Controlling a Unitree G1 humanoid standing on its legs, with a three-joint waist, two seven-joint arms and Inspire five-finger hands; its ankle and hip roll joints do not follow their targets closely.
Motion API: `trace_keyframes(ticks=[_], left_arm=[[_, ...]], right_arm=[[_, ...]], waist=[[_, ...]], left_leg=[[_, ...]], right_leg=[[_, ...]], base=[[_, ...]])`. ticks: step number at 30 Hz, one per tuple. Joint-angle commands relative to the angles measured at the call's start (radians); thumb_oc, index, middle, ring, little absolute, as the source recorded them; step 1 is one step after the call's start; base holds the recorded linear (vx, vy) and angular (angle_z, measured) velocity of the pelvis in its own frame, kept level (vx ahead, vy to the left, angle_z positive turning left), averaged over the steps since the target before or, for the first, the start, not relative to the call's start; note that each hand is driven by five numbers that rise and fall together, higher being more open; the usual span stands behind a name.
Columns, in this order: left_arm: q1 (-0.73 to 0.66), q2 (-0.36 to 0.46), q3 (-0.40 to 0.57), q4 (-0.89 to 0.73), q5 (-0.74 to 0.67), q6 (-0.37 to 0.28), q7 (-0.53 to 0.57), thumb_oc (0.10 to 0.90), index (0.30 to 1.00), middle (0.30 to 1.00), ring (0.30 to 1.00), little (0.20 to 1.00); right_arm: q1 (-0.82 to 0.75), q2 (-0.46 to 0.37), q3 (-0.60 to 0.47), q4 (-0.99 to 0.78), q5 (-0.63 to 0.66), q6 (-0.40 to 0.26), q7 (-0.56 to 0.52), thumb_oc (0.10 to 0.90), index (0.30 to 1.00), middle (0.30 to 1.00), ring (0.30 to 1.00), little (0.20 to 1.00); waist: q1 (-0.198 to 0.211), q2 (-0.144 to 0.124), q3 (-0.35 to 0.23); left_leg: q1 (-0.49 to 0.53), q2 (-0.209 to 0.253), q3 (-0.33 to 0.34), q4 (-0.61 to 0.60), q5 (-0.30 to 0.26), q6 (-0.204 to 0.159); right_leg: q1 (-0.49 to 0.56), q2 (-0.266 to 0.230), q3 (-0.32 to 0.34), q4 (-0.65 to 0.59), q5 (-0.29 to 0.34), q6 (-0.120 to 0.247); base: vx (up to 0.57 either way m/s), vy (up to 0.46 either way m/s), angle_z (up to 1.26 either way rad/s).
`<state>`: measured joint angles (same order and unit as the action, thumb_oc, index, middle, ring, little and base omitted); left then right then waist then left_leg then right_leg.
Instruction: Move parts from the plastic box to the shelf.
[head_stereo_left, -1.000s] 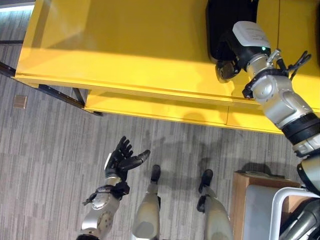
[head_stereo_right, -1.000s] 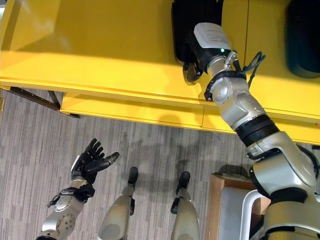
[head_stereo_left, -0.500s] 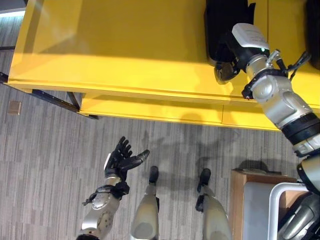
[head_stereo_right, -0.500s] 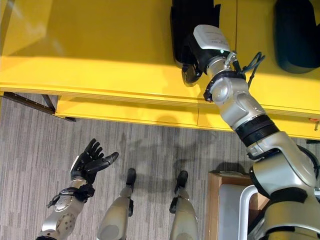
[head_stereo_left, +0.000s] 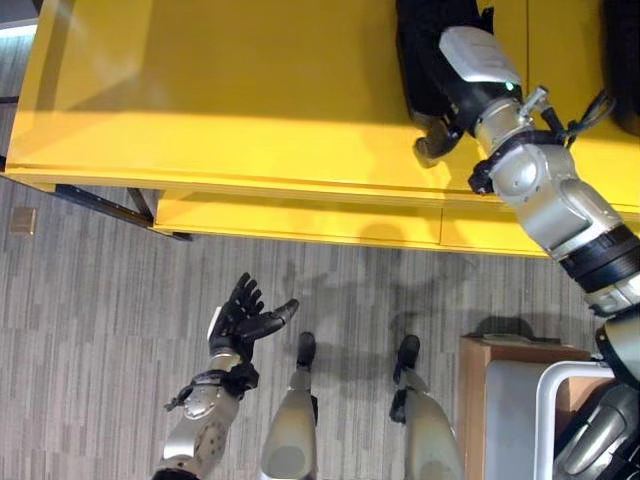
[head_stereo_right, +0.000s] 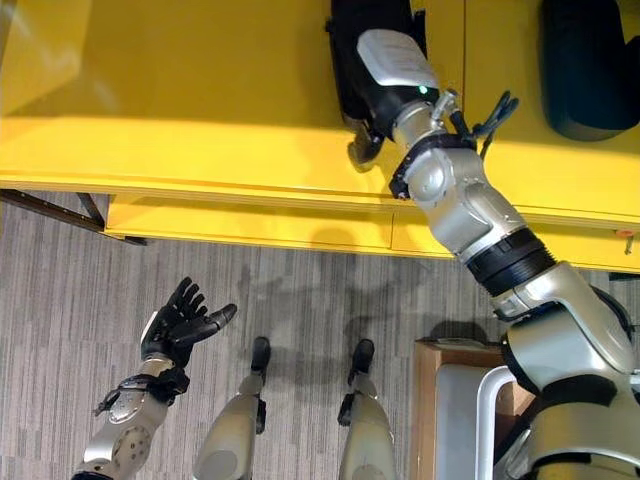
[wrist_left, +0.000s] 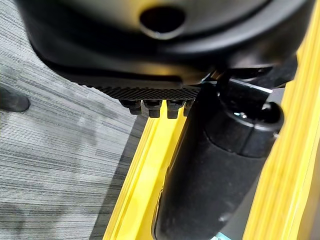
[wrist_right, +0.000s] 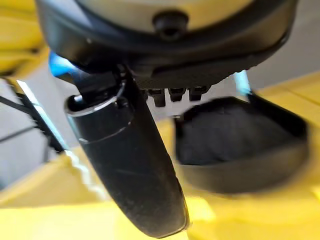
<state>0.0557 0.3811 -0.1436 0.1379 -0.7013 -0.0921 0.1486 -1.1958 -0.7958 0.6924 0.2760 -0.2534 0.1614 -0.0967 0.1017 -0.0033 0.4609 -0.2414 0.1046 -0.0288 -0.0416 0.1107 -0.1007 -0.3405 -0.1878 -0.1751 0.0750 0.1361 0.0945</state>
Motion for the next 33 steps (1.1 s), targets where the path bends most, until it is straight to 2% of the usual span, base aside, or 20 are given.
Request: trace_keyframes(ticks=[1,9,14,16,17,20,25,26,30,31,33], left_arm=[[0.045,0.066,0.039,-0.119,0.002,-0.066,0.008,0.9,1.0,1.0,1.0,1.0],[0.05,0.061,0.053,-0.127,0.011,-0.057,0.014,0.9,1.0,1.0,1.0,1.0],[0.057,0.055,0.065,-0.132,0.024,-0.047,0.02,0.9,1.0,1.0,1.0,1.0],[0.061,0.037,0.07,-0.129,0.032,-0.039,0.019,0.9,1.0,1.0,1.0,1.0],[0.062,0.04,0.069,-0.129,0.032,-0.039,0.019,0.9,1.0,1.0,1.0,1.0],[0.069,0.021,0.065,-0.118,0.045,-0.032,0.017,0.9,1.0,1.0,1.0,1.0],[0.085,-0.027,0.046,-0.095,0.059,-0.021,-0.006,0.9,1.0,1.0,1.0,1.0],[0.096,-0.03,0.047,-0.091,0.06,-0.02,-0.013,0.9,1.0,1.0,1.0,1.0],[0.131,-0.048,0.073,-0.071,0.079,-0.033,-0.034,0.9,1.0,1.0,1.0,1.0],[0.133,-0.047,0.071,-0.072,0.079,-0.033,-0.034,0.9,1.0,1.0,1.0,1.0],[0.155,-0.047,0.101,-0.068,0.106,-0.042,-0.051,0.9,1.0,1.0,1.0,1.0]], right_arm=[[-0.156,-0.024,-0.01,-0.038,-0.039,-0.035,-0.055,0.9,1.0,1.0,1.0,1.0],[-0.118,-0.038,-0.075,-0.204,-0.049,-0.045,-0.062,0.9,1.0,1.0,1.0,1.0],[-0.043,-0.054,-0.165,-0.339,-0.057,-0.062,-0.082,0.9,1.0,1.0,1.0,1.0],[0.088,-0.044,-0.26,-0.42,-0.038,-0.089,-0.099,0.9,1.0,1.0,1.0,1.0],[0.097,-0.045,-0.267,-0.426,-0.039,-0.088,-0.097,0.9,1.0,1.0,1.0,1.0],[0.301,0.014,-0.388,-0.497,-0.004,-0.123,-0.115,0.9,1.0,1.0,1.0,1.0],[0.695,0.218,-0.531,-0.577,0.116,-0.219,-0.118,0.9,1.0,1.0,1.0,1.0],[0.762,0.235,-0.554,-0.583,0.131,-0.232,-0.104,0.9,1.0,1.0,1.0,1.0],[0.993,0.266,-0.627,-0.606,0.12,-0.281,-0.081,0.9,1.0,1.0,1.0,1.0],[0.998,0.266,-0.629,-0.61,0.12,-0.28,-0.08,0.9,1.0,1.0,1.0,1.0],[1.124,0.266,-0.68,-0.609,0.087,-0.297,-0.058,0.9,1.0,1.0,1.0,1.0]], waist=[[0.007,-0.055,-0.069],[-0.001,-0.057,-0.078],[-0.013,-0.065,-0.096],[-0.026,-0.069,-0.114],[-0.024,-0.071,-0.115],[-0.037,-0.072,-0.134],[-0.06,-0.064,-0.177],[-0.062,-0.064,-0.188],[-0.085,-0.061,-0.222],[-0.083,-0.061,-0.222],[-0.098,-0.063,-0.242]], left_leg=[[0.098,0.027,0.01,-0.046,-0.033,0.027],[0.107,0.026,0.018,-0.046,-0.04,0.029],[0.121,0.028,0.026,-0.046,-0.049,0.029],[0.135,0.03,0.031,-0.046,-0.055,0.031],[0.136,0.031,0.03,-0.046,-0.056,0.031],[0.153,0.031,0.032,-0.046,-0.062,0.034],[0.194,0.022,0.041,-0.046,-0.081,0.046],[0.206,0.019,0.042,-0.046,-0.087,0.05],[0.25,-0.008,0.052,-0.046,-0.115,0.075],[0.251,-0.009,0.052,-0.046,-0.115,0.076],[0.263,-0.028,0.05,-0.038,-0.13,0.085]], right_leg=[[0.009,-0.081,0.032,0.063,0.02,0.046],[0.011,-0.08,0.039,0.06,0.018,0.047],[0.022,-0.075,0.046,0.055,0.018,0.051],[0.04,-0.072,0.051,0.04,0.021,0.054],[0.042,-0.072,0.05,0.039,0.021,0.054],[0.069,-0.072,0.049,0.02,0.024,0.059],[0.128,-0.081,0.049,-0.022,0.045,0.073],[0.141,-0.084,0.049,-0.032,0.049,0.077],[0.181,-0.102,0.062,-0.049,0.073,0.092],[0.183,-0.103,0.062,-0.05,0.073,0.093],[0.205,-0.125,0.056,-0.058,0.086,0.102]], base=[[0.0,0.0,0.0],[0.0,0.0,0.0],[0.01,0.007,-0.07],[0.03,0.009,-0.13],[0.03,0.008,-0.03],[0.03,0.012,0.0],[0.05,0.057,-0.05],[0.06,0.099,-0.13],[0.05,0.128,-0.06],[0.02,0.116,-0.11],[0.02,0.187,-0.09]])
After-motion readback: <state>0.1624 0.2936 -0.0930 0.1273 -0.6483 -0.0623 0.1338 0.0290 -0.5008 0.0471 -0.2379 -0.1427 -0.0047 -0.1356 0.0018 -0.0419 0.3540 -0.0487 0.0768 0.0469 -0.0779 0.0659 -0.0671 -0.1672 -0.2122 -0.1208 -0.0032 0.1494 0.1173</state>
